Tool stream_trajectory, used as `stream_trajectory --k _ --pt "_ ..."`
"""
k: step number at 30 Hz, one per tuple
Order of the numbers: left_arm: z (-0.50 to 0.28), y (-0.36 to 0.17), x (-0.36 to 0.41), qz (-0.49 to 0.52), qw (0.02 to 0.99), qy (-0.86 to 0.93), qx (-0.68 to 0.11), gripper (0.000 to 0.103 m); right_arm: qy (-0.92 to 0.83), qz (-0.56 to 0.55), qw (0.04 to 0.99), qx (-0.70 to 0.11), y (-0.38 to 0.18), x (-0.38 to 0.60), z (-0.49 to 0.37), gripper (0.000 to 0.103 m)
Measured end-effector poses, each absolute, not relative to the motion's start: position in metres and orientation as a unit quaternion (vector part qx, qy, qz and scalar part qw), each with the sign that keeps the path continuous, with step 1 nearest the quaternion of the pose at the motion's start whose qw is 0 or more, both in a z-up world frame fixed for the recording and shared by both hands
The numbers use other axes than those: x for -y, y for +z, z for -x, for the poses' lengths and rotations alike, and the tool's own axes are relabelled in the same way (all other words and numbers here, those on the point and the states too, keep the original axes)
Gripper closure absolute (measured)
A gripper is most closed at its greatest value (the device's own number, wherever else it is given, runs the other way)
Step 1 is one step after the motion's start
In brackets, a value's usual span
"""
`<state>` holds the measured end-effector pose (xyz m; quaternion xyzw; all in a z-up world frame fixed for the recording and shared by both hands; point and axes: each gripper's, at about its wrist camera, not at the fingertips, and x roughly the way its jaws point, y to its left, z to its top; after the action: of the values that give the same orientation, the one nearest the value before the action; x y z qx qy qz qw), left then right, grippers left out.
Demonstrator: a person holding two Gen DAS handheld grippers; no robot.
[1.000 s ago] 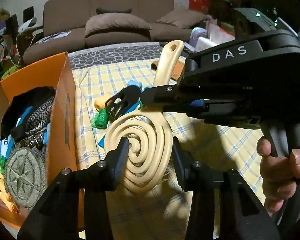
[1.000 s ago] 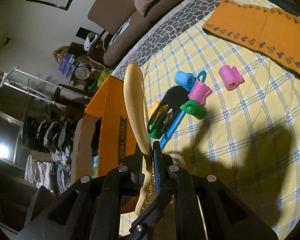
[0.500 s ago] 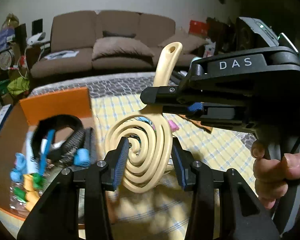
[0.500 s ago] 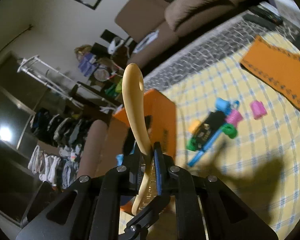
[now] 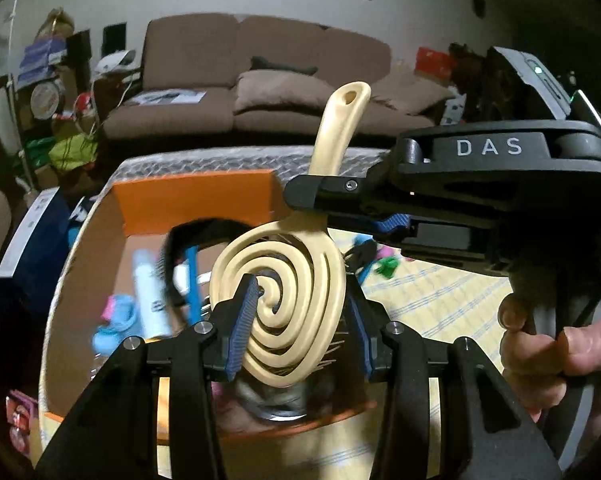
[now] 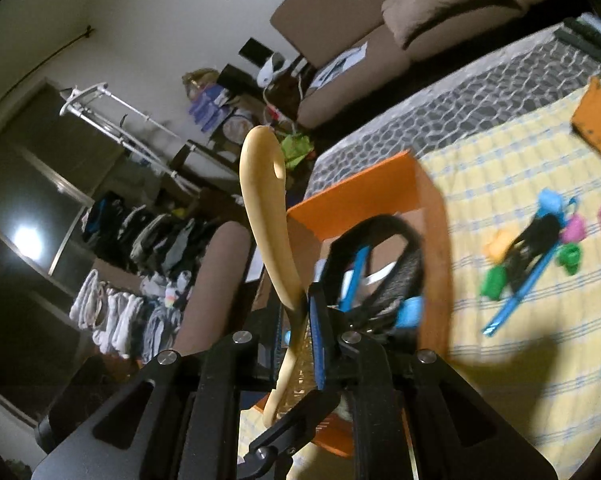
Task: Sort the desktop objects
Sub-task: 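Carry the brush over the orange box and release it with the left gripper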
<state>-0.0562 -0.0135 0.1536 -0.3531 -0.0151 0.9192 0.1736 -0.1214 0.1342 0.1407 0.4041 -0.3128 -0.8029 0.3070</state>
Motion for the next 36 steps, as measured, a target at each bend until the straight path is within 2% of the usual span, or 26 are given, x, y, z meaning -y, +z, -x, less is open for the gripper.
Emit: stream_trajectory --k 17,22,24,27,30,36 --pt "0.088 0.104 0.074 0.437 0.110 0.893 0.002 0.069 -0.754 -0.474 0.304 0.338 0.072 -0.058 0.147 0.089" --pt "0.090 0.102 0.073 0.438 0.106 0.893 -0.002 0.063 -0.772 -0.476 0.280 0.315 0.073 -0.065 0.148 0.083" --pt "0.088 0.104 0.073 0.437 0.105 0.893 0.005 0.050 -0.783 -0.474 0.266 0.301 0.077 -0.068 0.148 0.072" --pt "0.085 0.113 0.081 0.432 0.115 0.894 0.032 0.043 -0.797 -0.466 0.251 0.289 0.082 -0.077 0.147 0.071" --pt "0.079 0.123 0.091 0.420 0.119 0.898 0.056 0.040 -0.805 -0.460 0.243 0.286 0.085 -0.085 0.146 0.068" --pt "0.082 0.118 0.095 0.432 0.101 0.895 0.047 0.041 -0.811 -0.455 0.241 0.278 0.088 -0.088 0.148 0.067"
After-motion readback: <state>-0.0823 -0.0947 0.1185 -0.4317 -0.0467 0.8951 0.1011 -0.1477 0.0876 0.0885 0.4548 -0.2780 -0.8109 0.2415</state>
